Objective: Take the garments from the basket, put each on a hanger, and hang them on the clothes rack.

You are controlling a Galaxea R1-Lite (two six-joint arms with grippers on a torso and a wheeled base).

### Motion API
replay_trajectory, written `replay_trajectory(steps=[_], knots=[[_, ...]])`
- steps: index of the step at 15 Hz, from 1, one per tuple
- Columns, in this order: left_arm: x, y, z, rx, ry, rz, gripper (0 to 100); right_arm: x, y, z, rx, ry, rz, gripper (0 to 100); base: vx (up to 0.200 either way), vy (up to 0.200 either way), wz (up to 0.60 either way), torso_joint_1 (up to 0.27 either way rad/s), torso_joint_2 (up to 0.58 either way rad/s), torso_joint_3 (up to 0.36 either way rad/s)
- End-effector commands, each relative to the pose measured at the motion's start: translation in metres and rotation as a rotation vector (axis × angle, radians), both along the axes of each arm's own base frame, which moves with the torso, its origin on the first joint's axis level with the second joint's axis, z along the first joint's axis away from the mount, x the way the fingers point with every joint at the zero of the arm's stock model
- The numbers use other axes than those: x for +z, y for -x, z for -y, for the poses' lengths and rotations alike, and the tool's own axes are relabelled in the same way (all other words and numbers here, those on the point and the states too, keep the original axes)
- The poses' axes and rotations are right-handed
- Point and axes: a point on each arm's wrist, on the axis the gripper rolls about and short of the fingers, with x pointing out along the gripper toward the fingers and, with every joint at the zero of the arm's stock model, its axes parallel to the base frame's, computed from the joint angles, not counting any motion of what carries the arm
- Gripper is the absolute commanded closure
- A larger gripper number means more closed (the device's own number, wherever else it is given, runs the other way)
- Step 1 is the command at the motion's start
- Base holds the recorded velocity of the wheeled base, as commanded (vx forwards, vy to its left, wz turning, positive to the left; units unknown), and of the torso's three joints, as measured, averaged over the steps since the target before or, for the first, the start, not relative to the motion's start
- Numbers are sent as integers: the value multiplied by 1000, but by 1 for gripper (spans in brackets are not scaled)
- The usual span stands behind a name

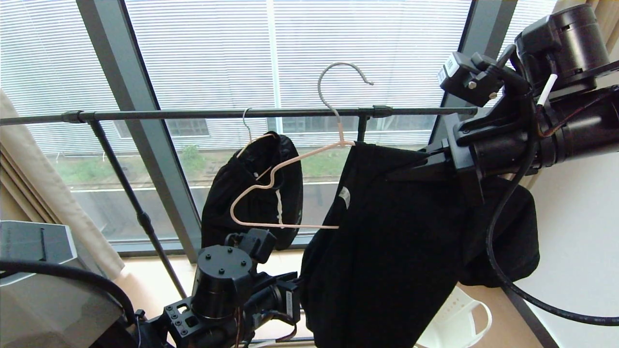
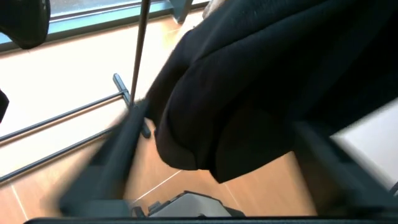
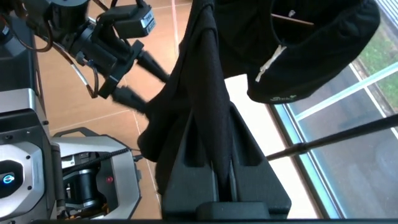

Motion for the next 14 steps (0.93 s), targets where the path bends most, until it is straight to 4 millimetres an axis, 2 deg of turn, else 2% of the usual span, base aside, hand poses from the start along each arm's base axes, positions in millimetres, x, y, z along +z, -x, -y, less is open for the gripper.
replay_trajectory(steps=[1, 8, 14], knots=[[2, -2, -2, 10, 5, 4, 100, 0, -2, 4, -14, 0, -3, 100, 0, 0, 0, 0, 0, 0], [26, -19, -31, 104, 24, 106, 100, -12, -3, 19, -17, -14, -59, 100, 0, 0, 0, 0, 0, 0], [29, -29, -42, 148, 22, 126, 100, -20, 4, 26, -26, -11, -78, 100, 0, 0, 0, 0, 0, 0]])
